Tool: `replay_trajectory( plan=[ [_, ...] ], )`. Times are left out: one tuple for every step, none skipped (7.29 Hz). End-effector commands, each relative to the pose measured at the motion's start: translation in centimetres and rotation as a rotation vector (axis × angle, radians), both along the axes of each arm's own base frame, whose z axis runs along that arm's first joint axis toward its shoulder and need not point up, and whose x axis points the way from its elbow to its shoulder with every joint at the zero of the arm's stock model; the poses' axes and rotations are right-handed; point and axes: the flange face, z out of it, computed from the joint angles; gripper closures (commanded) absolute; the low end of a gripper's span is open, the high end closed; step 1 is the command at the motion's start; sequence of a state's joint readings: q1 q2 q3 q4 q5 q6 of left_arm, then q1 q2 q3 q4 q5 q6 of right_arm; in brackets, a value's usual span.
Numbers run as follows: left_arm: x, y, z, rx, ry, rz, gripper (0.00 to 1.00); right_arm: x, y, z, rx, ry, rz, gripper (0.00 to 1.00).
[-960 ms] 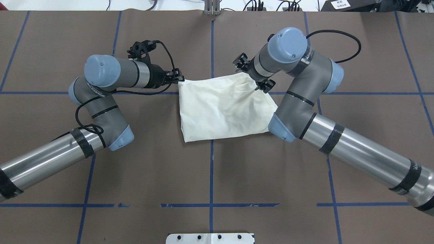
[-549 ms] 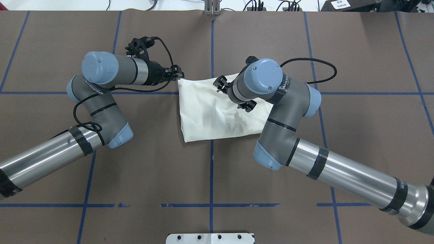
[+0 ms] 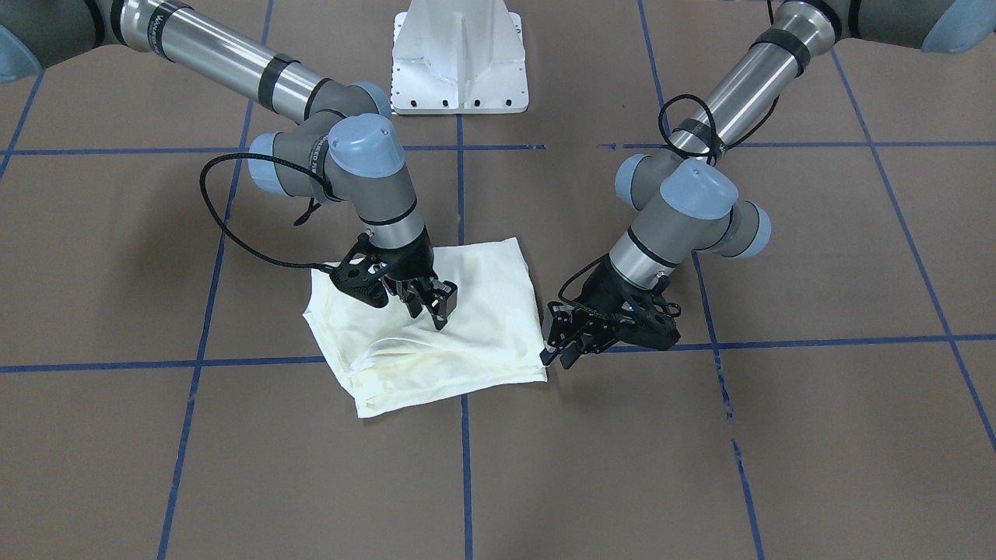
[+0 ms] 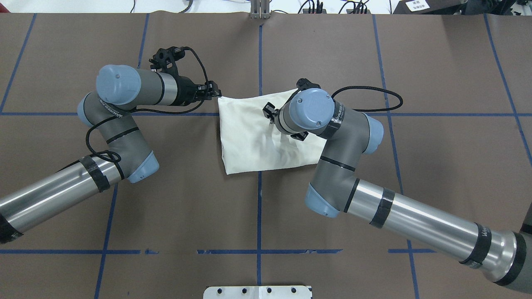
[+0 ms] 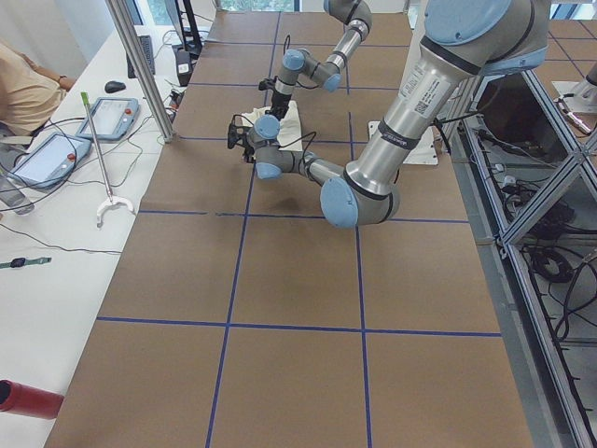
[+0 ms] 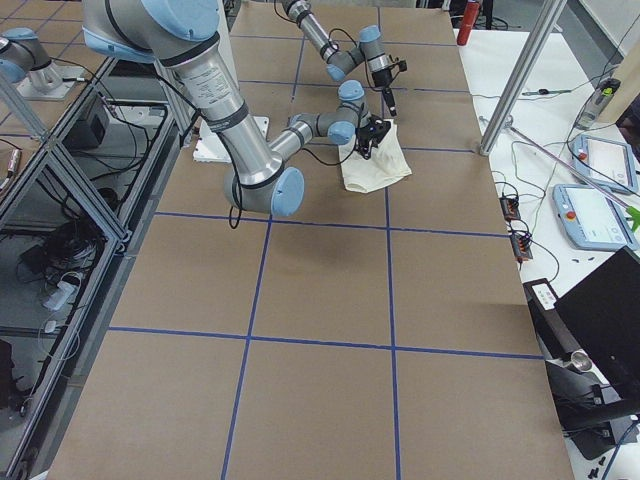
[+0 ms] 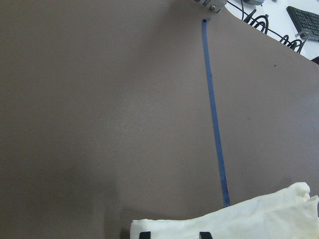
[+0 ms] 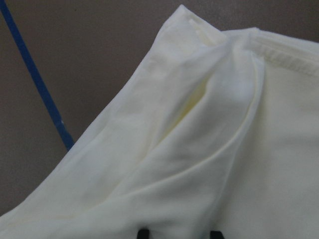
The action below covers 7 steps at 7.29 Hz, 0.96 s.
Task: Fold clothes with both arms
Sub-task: 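Drag the folded bundle farther from the robot with the right gripper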
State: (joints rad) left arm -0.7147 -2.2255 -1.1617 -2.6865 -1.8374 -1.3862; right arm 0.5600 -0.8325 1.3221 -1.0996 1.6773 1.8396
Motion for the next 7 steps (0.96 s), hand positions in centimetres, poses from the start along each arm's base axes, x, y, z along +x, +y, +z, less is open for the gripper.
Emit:
replay_trajectory(
  plan=[
    [-0.1, 0.2, 0.6, -0.005, -0.002, -0.002, 0.57, 0.4, -6.5, 2.5, 0.03, 0.083, 0.012, 1.0],
    [-0.1, 0.2, 0.6, -0.004, -0.002, -0.002, 0.57, 2.6, -9.6, 4.3, 0.063, 0.101, 0.013, 1.0],
    [-0.1, 0.2, 0.6, -0.001, -0.004, -0.003, 0.57, 4.8, -11.9, 5.7, 0.075, 0.134, -0.005, 1.0],
    [-0.1, 0.2, 0.7, -0.003, -0.006, -0.003, 0.57, 7.0, -13.6, 6.2, 0.087, 0.145, -0.011, 1.0],
    [-0.1, 0.2, 0.7, -0.003, -0.006, -0.003, 0.57, 8.5, -14.7, 6.5, 0.1, 0.156, -0.012, 1.0],
    [-0.1, 0.2, 0.7, -0.003, -0.006, -0.003, 0.57, 9.5, -15.0, 8.1, 0.096, 0.174, -0.019, 1.0],
    [-0.1, 0.2, 0.8, -0.004, -0.007, -0.003, 0.57, 10.7, -16.1, 10.0, 0.101, 0.213, -0.029, 1.0]
  ],
)
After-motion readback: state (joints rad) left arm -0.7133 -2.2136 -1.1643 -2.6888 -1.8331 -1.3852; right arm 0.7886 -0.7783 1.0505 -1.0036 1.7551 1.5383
